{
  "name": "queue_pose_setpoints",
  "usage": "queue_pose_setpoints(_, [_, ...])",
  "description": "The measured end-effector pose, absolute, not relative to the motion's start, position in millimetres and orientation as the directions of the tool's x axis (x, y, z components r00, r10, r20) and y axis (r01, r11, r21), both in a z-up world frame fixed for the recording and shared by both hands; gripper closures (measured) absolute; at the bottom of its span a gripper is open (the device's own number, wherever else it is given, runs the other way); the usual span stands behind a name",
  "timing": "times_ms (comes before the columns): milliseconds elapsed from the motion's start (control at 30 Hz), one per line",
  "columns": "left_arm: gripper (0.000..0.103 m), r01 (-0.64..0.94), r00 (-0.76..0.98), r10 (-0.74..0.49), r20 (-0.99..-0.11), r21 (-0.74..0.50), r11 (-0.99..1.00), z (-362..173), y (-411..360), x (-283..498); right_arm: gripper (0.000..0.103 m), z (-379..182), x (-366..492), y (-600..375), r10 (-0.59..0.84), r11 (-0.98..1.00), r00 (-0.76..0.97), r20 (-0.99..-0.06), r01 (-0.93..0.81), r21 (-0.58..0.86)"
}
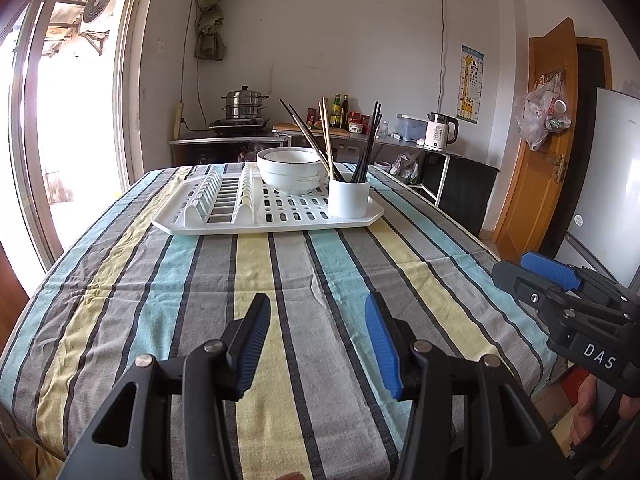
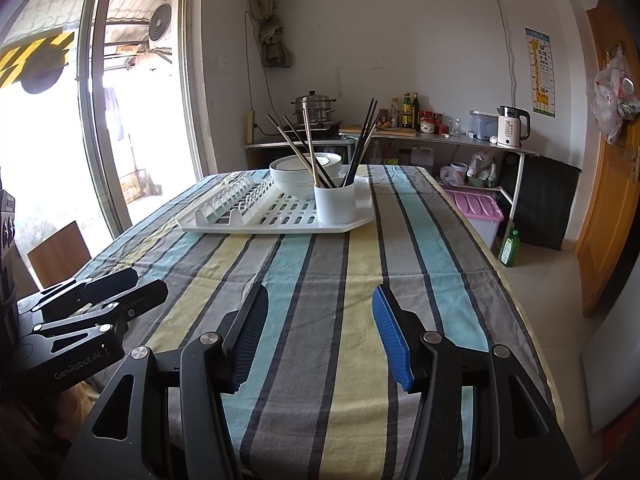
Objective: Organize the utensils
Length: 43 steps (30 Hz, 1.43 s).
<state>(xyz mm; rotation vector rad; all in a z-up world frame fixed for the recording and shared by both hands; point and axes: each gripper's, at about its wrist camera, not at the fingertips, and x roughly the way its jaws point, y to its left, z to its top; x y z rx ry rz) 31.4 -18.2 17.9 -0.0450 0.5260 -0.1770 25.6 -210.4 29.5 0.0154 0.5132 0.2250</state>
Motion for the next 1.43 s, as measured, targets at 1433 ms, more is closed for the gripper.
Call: queue_pose_setpoints(1433, [0.051, 0.177, 0.845, -0.186, -0.502, -0.067, 0.982, 14.0, -23.5, 30.5, 0.048, 28.1, 22.8, -208.3, 0.224, 0.973, 0.840, -0.495, -0.218, 0.071])
